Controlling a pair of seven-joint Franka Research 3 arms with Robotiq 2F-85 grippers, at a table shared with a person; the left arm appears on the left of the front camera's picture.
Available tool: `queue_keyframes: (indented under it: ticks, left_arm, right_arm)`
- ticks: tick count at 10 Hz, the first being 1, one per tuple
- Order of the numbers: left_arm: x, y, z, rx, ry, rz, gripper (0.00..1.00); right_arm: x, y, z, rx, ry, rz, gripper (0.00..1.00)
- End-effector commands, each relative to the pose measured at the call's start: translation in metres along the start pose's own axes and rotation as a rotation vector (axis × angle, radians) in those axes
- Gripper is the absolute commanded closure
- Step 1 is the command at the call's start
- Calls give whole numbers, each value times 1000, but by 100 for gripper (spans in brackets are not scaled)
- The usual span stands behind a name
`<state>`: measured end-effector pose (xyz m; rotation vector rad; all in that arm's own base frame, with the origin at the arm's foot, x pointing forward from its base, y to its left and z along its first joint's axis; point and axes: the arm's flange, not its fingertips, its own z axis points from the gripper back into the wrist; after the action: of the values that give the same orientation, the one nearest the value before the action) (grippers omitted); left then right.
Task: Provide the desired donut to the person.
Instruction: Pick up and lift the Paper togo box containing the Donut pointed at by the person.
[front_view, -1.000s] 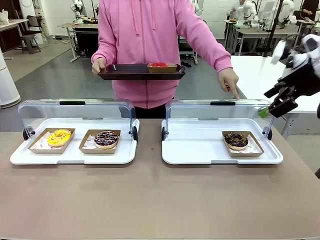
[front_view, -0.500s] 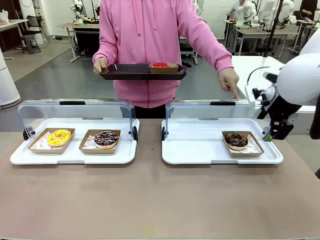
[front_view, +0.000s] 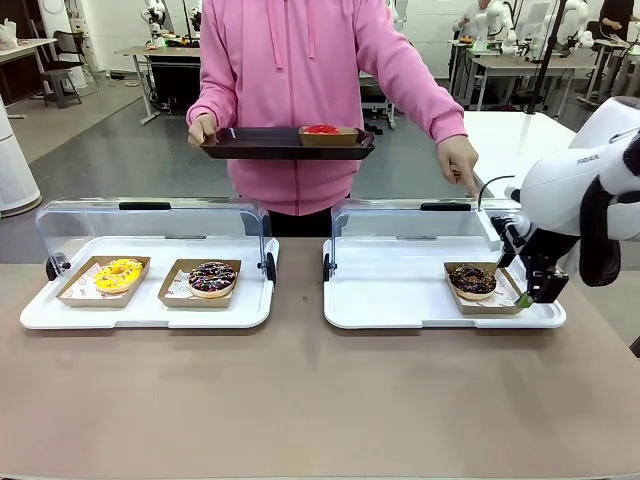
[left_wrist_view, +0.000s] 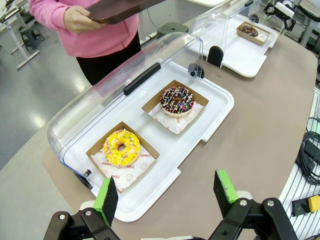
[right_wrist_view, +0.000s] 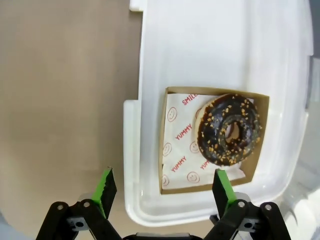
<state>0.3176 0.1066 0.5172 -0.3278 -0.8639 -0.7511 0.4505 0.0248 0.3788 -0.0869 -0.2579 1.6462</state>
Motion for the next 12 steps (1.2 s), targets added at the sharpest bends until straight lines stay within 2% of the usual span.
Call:
queue_keyframes:
  ticks: [1, 4, 11, 12]
  left_arm:
    - [1, 0, 0, -5, -7, 19, 0]
    - [1, 0, 0, -5, -7, 19, 0]
    - [1, 0, 0, -5, -7, 19, 0]
    - [1, 0, 0, -5, -7, 19, 0]
  right_arm:
    - [-7, -16, -18, -18, -34, 13, 0]
    - [-12, -24, -32, -9, 5, 8, 0]
    - [-29, -20, -49, 20, 8, -14, 0]
    - [-29, -19, -51, 15, 31, -13, 45]
